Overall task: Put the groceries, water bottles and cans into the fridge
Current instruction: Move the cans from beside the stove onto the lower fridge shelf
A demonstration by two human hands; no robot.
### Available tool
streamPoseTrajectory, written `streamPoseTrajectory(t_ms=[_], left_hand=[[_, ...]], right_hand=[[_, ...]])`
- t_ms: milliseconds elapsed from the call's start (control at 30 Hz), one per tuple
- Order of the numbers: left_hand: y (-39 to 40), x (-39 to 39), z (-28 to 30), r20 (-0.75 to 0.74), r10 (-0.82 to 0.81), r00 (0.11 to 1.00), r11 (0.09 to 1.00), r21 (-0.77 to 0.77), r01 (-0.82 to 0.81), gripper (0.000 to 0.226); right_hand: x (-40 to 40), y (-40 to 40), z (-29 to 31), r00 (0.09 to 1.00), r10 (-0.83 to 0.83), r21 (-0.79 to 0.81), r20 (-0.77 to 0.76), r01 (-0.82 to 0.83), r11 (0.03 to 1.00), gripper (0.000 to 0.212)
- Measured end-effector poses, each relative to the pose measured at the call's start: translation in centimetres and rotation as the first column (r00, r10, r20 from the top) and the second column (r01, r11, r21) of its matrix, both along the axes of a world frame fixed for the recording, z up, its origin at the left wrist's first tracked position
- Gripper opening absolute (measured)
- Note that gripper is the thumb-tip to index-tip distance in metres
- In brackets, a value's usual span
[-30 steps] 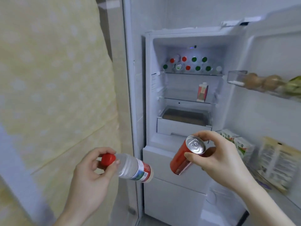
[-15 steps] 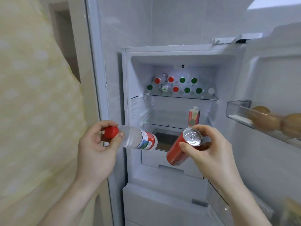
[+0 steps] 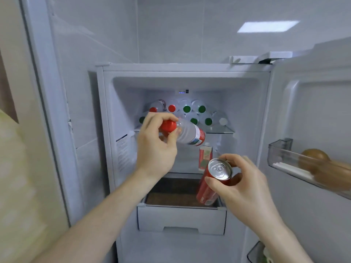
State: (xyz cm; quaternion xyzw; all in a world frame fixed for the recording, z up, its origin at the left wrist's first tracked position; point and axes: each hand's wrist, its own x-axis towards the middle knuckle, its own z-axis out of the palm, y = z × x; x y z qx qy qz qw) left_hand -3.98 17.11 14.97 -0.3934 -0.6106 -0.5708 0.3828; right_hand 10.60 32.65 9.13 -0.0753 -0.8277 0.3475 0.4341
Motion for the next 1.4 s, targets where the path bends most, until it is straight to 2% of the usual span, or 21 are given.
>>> streamPoseTrajectory(t_ms=[267,533,733,1000,1133,1233,1400], left_hand=[[8.0,-7.9,3.3,-0.300,-0.045,0.953,0.997,-0.072,0.025,0.018],[15.4,-12.7,4.7,-0.441,-0.052,0.896,0.985,-0.171,-0.028,0.012],[20.1,-15.5,4.2,-0.470,-0.035,0.882,0.928,-0.343,-0.146,0.020],[24.6,-16.6,4.5,-0.411,0.075,0.909,0.747,-0.581,-0.324,0.031],[25.6,-17.6,4.6,-0.411,0.159,0.898,0.681,-0.613,-0.401,0.045],[25.8,-18.3,4.8,-0.413,0.162,0.896,0.648,-0.640,-0.412,0.043],[25.8,-18.4,4.8,-0.462,0.164,0.872,0.648,-0.615,-0.448,0.033]], right_hand=[[-2.1,0.2,-0.2,0.995,-0.084,-0.018,0.047,0.085,0.996,0.044],[-2.1,0.7,-0.4,0.985,-0.145,-0.011,0.097,0.146,0.989,0.045],[-1.7,1.1,-0.5,0.976,-0.183,0.006,0.122,0.184,0.983,0.043],[-1.4,1.7,-1.1,0.960,-0.222,0.021,0.168,0.222,0.975,0.048],[-0.9,1.7,-1.4,0.957,-0.232,0.024,0.176,0.232,0.972,0.051],[-0.3,1.8,-1.9,0.952,-0.234,0.024,0.198,0.234,0.972,0.055],[0.8,1.7,-2.2,0.952,-0.223,0.009,0.208,0.226,0.974,0.052]])
